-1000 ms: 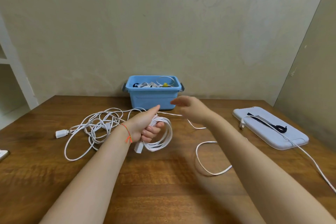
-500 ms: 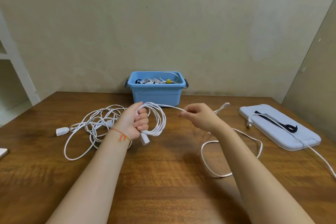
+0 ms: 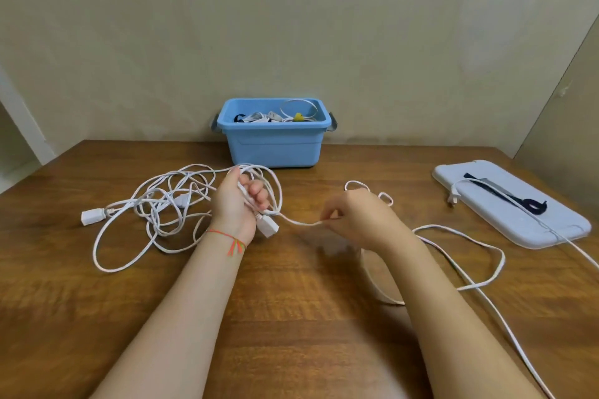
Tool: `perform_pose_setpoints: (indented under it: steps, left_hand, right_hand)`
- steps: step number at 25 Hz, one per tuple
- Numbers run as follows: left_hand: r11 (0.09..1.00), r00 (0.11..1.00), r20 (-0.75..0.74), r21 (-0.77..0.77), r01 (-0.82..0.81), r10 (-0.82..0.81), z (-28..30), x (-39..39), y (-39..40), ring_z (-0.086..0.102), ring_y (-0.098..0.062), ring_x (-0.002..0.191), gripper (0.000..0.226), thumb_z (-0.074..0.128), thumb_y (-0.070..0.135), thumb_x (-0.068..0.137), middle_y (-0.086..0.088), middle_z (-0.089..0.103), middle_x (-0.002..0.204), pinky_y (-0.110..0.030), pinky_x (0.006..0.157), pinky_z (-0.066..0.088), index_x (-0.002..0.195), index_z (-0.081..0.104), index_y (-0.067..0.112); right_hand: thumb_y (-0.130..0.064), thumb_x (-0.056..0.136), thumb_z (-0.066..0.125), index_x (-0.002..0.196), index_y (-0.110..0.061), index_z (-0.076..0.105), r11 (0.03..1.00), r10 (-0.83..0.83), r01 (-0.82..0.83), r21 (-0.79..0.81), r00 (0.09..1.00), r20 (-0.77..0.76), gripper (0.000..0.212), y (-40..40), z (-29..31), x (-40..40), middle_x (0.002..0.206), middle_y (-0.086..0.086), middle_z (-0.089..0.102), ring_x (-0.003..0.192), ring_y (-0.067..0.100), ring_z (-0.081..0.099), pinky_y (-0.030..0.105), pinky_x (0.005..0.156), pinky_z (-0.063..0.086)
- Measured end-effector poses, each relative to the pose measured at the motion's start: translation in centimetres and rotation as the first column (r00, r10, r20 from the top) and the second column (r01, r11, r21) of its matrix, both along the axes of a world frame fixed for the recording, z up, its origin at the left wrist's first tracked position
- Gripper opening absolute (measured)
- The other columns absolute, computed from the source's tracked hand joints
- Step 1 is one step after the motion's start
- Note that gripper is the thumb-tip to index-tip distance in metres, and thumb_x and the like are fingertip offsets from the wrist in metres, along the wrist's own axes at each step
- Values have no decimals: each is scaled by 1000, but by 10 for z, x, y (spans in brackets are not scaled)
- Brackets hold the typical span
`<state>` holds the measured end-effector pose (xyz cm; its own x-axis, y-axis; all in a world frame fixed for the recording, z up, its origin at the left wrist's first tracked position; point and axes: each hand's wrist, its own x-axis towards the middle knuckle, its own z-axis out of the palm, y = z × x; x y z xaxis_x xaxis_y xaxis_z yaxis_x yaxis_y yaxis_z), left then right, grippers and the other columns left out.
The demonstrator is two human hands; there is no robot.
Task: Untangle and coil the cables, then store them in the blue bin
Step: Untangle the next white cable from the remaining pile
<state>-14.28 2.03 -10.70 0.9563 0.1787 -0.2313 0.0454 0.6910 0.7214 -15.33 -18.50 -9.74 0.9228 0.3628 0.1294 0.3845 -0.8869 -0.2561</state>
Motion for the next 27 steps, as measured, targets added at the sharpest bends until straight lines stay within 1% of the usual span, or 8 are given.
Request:
perform_pose_setpoints:
  steps: [4,6,9,12,16,22,25,27]
  left_hand:
    - [846,994,17,526,83,-108,6,-18,-26,62,-26,58,26,41,32,105,-9,63,59,-35,62,53,88,53,15]
    - [738,985,-2,662,130,-171,6,-23,-32,60,-24,59,25,44,34,104,-5,64,64,-37,62,51,91,56,16]
    - [600,971,-10,785,155,-237,6,-27,-31,59,-20,53,31,43,35,104,1,60,56,-35,59,50,84,54,14]
    - [575,906,-34,762,297,-422,7,-32,-31,44,-21,40,36,44,35,105,-5,47,49,-27,45,38,81,50,10]
    - [628,756,-112,487,608,-645,7,-33,-26,19,-8,34,46,46,42,102,3,22,47,-19,40,15,63,39,18]
    - [368,562,-195,580,727,-804,6,-29,-3,19,-4,37,26,64,35,92,6,22,51,-19,38,13,102,62,12]
    - [205,453,-275,618,759,-848,7,-32,5,20,-4,36,23,59,32,97,5,25,49,-18,37,14,84,53,14]
    - [290,492,-221,584,758,-842,8,-31,7,19,-4,34,35,52,36,99,6,24,47,-18,36,13,71,43,18]
  right_hand:
    - [-23,85,73,92,-25,78,947,219,-231,225,973,79,9,28,-3,-18,82,-7,72,72,7,58,27,68,46]
    - [-22,83,76,83,-22,74,917,174,-213,338,974,144,2,30,-3,-20,67,-15,61,61,-1,50,23,61,36]
    - [-25,78,81,71,-25,54,888,88,-184,421,967,237,28,28,-1,-22,59,-20,46,57,-3,46,17,57,31]
    - [-32,74,84,72,-24,49,870,69,-217,443,943,326,36,28,-1,-22,62,-19,49,58,2,48,19,58,33]
    - [-43,71,84,84,-18,50,872,-2,-141,469,957,291,44,23,1,-19,65,-11,52,60,12,49,29,57,40]
    - [-52,76,77,68,-20,52,957,-24,-14,289,991,129,41,6,8,-17,60,-6,52,59,14,47,32,54,37]
    - [-60,80,69,58,-18,47,959,-165,114,259,968,187,51,-10,12,-10,55,-3,48,58,18,45,32,52,31]
    - [-54,83,70,62,-16,52,920,-239,171,353,958,160,47,-26,9,-2,57,-4,50,59,16,45,32,54,33]
